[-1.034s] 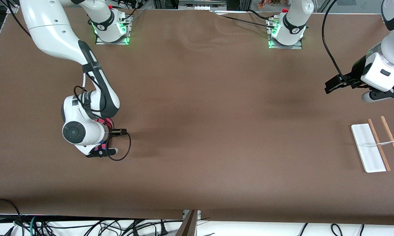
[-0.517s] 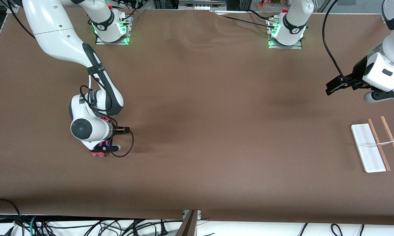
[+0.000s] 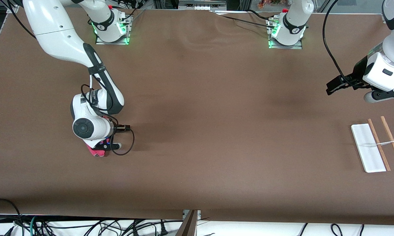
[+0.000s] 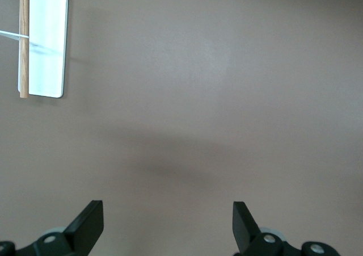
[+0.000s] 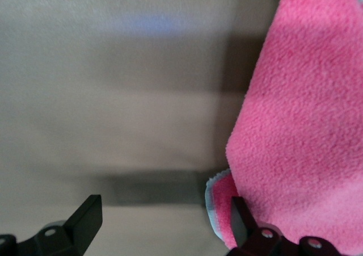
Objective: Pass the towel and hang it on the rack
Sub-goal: 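Lower the right gripper onto the towel corner and close it, then lift the towel corner with the right gripper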
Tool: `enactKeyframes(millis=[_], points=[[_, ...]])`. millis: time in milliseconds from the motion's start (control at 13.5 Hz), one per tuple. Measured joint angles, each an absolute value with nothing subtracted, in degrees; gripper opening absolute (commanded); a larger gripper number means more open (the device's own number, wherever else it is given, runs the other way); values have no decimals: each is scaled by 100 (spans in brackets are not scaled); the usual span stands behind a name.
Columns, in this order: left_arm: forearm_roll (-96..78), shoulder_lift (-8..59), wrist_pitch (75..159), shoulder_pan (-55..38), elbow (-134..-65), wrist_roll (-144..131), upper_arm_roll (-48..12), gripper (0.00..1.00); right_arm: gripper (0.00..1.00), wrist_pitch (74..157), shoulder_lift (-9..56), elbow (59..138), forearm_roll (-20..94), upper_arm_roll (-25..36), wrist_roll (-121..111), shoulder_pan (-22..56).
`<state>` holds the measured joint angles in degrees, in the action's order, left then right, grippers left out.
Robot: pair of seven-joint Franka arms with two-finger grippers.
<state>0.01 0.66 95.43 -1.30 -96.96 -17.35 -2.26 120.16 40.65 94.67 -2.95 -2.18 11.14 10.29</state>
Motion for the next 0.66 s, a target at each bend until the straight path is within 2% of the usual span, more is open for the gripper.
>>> enactKeyframes(millis=[665], points=[[1, 108, 9285, -130, -9482, -1671, -233, 100, 100, 12093, 3941, 9753, -295, -143, 1002, 972]])
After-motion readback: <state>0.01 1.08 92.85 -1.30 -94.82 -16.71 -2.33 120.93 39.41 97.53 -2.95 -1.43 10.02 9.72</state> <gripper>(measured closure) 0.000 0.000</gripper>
